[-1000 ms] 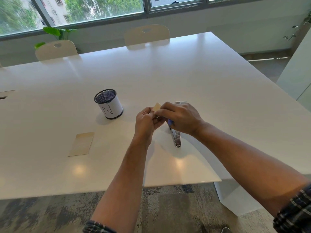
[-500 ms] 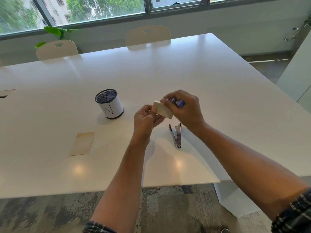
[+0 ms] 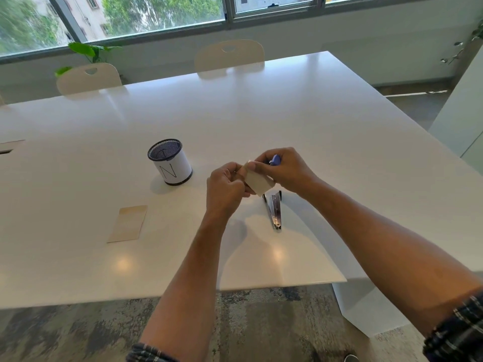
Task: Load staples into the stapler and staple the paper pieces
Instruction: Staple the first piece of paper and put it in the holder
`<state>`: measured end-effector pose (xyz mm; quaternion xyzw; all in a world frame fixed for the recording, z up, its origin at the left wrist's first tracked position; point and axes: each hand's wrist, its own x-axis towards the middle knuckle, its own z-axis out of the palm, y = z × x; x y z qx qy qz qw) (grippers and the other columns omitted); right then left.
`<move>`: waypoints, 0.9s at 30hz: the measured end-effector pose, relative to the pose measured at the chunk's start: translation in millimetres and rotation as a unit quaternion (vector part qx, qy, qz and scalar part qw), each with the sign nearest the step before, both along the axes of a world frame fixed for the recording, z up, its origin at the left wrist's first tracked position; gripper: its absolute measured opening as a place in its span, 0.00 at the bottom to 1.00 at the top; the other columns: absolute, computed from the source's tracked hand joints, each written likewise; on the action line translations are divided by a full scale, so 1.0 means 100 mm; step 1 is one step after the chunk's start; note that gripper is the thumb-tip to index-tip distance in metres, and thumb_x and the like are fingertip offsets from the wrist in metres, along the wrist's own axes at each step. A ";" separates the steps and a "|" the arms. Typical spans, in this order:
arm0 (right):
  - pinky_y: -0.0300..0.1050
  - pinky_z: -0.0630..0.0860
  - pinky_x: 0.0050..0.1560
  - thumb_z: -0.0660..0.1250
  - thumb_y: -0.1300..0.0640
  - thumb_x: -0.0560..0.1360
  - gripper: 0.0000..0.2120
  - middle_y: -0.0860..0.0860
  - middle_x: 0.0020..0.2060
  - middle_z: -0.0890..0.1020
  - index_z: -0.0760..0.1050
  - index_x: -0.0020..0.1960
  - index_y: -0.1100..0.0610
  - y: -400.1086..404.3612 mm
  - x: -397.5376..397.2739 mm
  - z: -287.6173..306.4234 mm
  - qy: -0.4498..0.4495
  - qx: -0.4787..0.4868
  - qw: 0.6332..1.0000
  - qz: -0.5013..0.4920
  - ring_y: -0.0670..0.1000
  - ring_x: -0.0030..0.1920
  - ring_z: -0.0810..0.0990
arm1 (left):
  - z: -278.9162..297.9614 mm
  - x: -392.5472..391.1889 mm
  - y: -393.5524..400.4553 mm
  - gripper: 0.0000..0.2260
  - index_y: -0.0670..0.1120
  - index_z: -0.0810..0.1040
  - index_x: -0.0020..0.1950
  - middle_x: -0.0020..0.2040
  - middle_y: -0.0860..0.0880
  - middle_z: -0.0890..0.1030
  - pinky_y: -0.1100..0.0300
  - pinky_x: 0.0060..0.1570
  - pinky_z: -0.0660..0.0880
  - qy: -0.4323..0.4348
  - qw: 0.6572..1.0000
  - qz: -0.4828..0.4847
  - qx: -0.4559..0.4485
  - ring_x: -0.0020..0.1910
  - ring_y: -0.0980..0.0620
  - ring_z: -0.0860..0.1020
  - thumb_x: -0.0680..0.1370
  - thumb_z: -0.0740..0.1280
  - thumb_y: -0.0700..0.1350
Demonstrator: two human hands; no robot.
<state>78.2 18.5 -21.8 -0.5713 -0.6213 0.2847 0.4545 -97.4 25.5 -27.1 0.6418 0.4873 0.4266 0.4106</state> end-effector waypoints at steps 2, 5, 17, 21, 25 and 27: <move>0.35 0.74 0.40 0.74 0.45 0.76 0.11 0.45 0.42 0.85 0.86 0.49 0.52 0.00 -0.01 0.00 0.002 0.006 1.000 0.003 0.46 0.42 0.80 | 0.01 -0.01 -0.01 0.06 0.45 0.83 0.45 0.39 0.47 0.86 0.54 0.36 0.84 0.017 1.000 0.005 0.012 0.37 0.50 0.86 0.81 0.68 0.43; 0.36 0.73 0.42 0.73 0.46 0.77 0.11 0.47 0.41 0.85 0.86 0.48 0.54 -0.01 -0.04 0.02 0.005 0.015 1.000 -0.001 0.46 0.42 0.79 | 0.01 -0.01 -0.03 0.07 0.46 0.83 0.43 0.37 0.48 0.85 0.58 0.33 0.82 0.029 0.999 0.015 0.036 0.35 0.51 0.86 0.80 0.67 0.40; 0.35 0.75 0.40 0.76 0.43 0.74 0.10 0.45 0.37 0.84 0.87 0.44 0.50 -0.01 -0.02 0.03 0.007 0.021 1.000 -0.018 0.43 0.38 0.78 | 0.05 0.04 -0.02 0.09 0.49 0.83 0.41 0.33 0.48 0.85 0.55 0.32 0.82 -0.053 0.995 0.081 0.032 0.32 0.47 0.86 0.74 0.64 0.41; 0.43 0.76 0.42 0.77 0.47 0.74 0.08 0.48 0.37 0.85 0.86 0.43 0.51 -0.04 0.01 -0.02 0.024 0.008 1.000 -0.018 0.46 0.40 0.78 | 0.05 0.06 -0.03 0.09 0.49 0.83 0.41 0.37 0.44 0.86 0.59 0.31 0.81 -0.088 0.991 0.100 0.022 0.33 0.46 0.86 0.72 0.62 0.41; 0.48 0.78 0.44 0.77 0.48 0.74 0.08 0.51 0.38 0.85 0.86 0.41 0.52 -0.04 0.04 0.00 0.035 -0.005 0.999 -0.019 0.48 0.40 0.79 | 0.03 0.05 -0.02 0.07 0.45 0.82 0.44 0.39 0.43 0.86 0.57 0.33 0.82 -0.087 0.993 0.076 -0.006 0.34 0.46 0.87 0.80 0.66 0.41; 0.46 0.77 0.43 0.77 0.49 0.74 0.07 0.50 0.37 0.85 0.85 0.40 0.49 -0.05 0.08 0.03 0.035 -0.007 0.999 0.001 0.48 0.39 0.79 | 0.06 0.01 -0.01 0.08 0.43 0.81 0.45 0.39 0.43 0.87 0.58 0.34 0.82 -0.084 0.995 0.038 -0.030 0.35 0.46 0.87 0.81 0.69 0.44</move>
